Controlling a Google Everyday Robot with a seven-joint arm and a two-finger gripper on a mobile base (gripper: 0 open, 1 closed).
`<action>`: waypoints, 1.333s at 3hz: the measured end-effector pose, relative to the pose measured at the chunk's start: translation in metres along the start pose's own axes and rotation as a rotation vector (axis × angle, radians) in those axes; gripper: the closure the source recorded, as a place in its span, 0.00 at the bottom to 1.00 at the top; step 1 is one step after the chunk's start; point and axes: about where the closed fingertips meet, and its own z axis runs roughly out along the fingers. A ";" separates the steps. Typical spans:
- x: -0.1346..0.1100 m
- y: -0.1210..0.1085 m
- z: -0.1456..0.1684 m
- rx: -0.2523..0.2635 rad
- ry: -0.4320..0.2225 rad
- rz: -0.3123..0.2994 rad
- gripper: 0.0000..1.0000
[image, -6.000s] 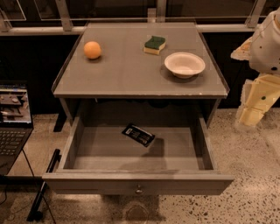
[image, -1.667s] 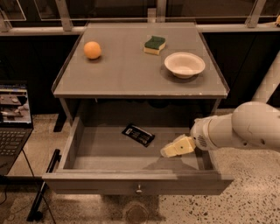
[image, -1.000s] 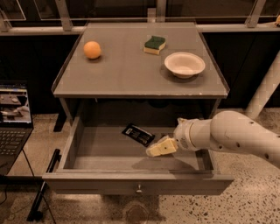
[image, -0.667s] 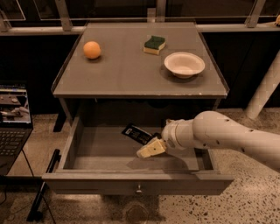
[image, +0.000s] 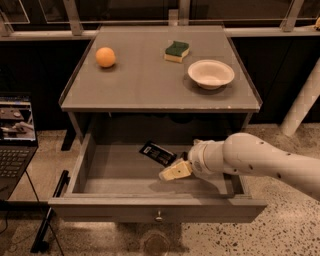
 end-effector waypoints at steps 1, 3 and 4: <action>0.004 -0.010 0.015 0.010 -0.034 0.034 0.00; -0.002 -0.018 0.051 0.009 -0.115 0.071 0.00; -0.008 -0.015 0.066 0.010 -0.129 0.050 0.00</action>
Offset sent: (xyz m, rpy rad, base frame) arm 0.0492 0.0102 -0.0393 0.1414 -0.0495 -0.0866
